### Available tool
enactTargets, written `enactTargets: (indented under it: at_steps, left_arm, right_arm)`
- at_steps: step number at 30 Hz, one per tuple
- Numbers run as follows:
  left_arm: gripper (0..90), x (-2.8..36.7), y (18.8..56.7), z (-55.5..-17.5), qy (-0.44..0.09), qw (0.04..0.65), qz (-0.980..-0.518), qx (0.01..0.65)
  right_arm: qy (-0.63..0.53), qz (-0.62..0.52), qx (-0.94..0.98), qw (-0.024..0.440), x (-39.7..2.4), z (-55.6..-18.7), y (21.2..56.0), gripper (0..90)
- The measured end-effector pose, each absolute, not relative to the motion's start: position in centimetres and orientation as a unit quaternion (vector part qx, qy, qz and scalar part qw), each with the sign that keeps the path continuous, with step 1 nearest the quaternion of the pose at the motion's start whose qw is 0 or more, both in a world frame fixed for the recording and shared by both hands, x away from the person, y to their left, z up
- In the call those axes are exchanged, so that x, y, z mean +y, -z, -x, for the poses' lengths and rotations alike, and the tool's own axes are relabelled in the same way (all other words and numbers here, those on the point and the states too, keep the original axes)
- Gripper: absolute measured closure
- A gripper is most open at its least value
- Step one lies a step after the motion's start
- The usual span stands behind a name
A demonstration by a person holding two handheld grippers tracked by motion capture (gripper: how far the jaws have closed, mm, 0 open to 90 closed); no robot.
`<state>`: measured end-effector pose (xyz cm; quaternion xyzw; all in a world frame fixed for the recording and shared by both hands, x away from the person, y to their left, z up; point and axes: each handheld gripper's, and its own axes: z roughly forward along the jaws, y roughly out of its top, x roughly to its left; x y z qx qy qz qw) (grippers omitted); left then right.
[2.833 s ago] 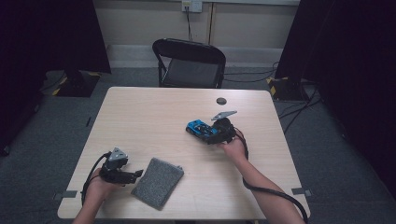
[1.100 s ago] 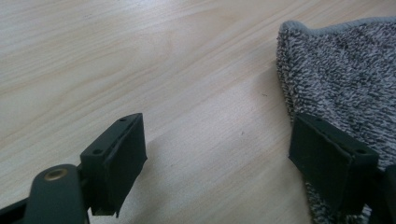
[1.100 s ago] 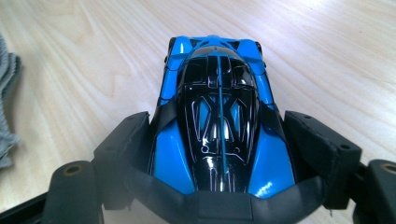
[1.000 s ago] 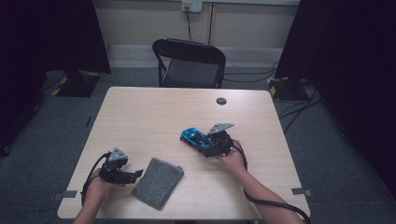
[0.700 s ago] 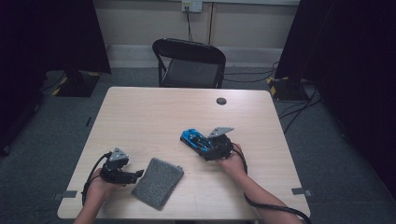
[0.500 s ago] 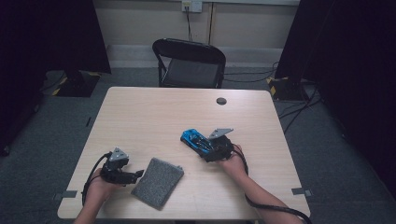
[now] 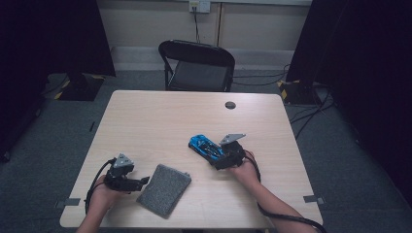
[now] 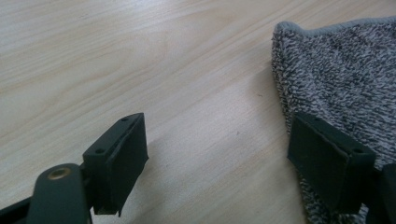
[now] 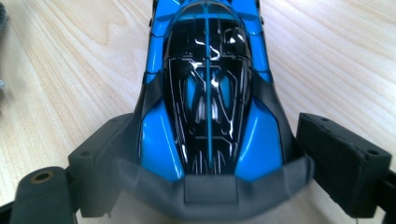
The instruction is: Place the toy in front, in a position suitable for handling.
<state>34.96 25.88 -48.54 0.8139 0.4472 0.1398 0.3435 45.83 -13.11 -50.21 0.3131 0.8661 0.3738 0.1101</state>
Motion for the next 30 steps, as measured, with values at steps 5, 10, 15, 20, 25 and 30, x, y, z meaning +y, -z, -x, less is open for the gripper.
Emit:
enactTargets:
  at_steps: [5, 10, 15, 20, 25, 30]
  left_arm:
    - [19.8, 25.7, 48.5, -35.0, -0.141, 0.342, -0.817, 0.443]
    - [19.8, 25.7, 48.6, -35.0, -0.141, 0.341, -0.817, 0.443]
    - [19.9, 25.6, 48.6, -35.0, -0.138, 0.343, -0.816, 0.445]
    - [19.9, 25.6, 48.6, -35.0, -0.138, 0.341, -0.818, 0.442]
    - [22.7, 25.6, 48.6, -34.9, -0.135, 0.344, -0.818, 0.441]
    - [22.6, 25.7, 47.6, -34.5, -0.145, 0.353, -0.815, 0.435]
  right_arm:
    - [-0.371, -0.319, 0.866, 0.104, -13.6, -45.6, 50.2, 12.1]
    - [-0.363, -0.316, 0.869, 0.115, -13.7, -45.2, 50.2, 12.1]
    - [-0.356, -0.321, 0.869, 0.125, -13.6, -45.0, 50.2, 11.6]
    - [-0.356, -0.325, 0.867, 0.126, -13.3, -45.1, 50.2, 11.3]
    - [-0.377, -0.312, 0.863, 0.127, -13.7, -44.8, 50.4, 23.3]
    - [-0.383, -0.308, 0.862, 0.127, -14.0, -44.6, 50.4, 23.9]
